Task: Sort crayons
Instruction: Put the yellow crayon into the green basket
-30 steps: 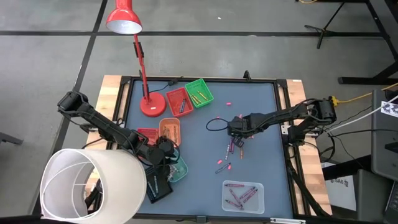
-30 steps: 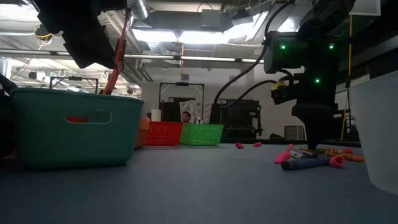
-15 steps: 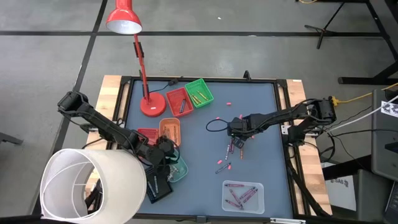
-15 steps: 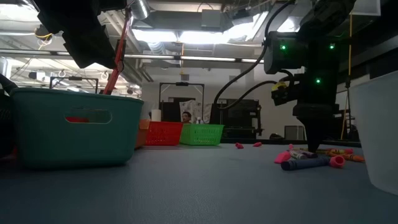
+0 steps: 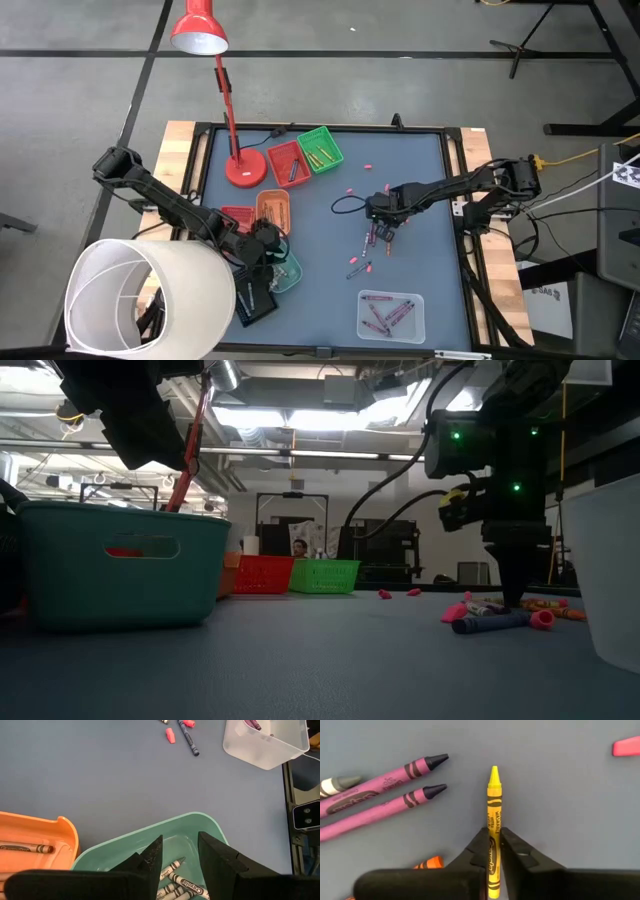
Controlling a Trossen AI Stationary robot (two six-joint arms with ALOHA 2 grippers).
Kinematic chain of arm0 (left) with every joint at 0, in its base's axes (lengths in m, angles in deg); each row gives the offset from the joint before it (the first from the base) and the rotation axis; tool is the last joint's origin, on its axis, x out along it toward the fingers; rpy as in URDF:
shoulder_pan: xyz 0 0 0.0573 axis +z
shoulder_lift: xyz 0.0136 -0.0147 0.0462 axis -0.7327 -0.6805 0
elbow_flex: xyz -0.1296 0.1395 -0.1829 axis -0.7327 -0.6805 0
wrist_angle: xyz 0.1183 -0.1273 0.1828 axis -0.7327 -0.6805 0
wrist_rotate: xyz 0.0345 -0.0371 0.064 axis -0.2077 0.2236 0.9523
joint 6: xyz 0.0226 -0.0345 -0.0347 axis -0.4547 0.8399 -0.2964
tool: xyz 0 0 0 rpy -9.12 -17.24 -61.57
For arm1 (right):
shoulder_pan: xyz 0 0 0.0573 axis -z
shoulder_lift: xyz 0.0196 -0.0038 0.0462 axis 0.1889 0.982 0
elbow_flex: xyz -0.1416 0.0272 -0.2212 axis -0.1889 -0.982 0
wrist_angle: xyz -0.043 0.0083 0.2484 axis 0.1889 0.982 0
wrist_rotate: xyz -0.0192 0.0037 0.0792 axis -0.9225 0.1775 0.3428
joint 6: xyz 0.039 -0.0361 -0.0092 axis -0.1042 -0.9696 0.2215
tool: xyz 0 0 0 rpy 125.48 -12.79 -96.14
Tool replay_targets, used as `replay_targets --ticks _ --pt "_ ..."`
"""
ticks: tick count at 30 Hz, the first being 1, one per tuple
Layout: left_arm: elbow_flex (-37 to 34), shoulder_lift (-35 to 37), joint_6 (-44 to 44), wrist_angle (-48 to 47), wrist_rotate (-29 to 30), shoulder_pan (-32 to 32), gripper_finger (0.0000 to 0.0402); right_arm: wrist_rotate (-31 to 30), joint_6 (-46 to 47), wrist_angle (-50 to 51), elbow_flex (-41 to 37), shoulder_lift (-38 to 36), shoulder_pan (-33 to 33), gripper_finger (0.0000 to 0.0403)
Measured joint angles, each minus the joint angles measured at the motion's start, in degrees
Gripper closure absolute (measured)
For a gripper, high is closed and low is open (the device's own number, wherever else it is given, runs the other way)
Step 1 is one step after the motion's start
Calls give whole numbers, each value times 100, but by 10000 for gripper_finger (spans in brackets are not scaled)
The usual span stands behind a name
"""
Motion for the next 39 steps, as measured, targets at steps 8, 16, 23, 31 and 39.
replay_targets --ticks 8,16,23,31,39 --pt "0 0 0 0 0 0 294 187 -181 5 7 -2 3 382" --pt "0 0 0 0 0 0 294 213 -528 -8 7 -2 2 383" --pt "0 0 1 0 0 0 294 345 -632 -310 157 11 -2 384" --pt "0 0 0 18 0 1 294 49 -1165 -874 779 9 -4 384" --pt "0 0 0 28 191 22 294 -364 -1762 -2557 986 9 405 384"
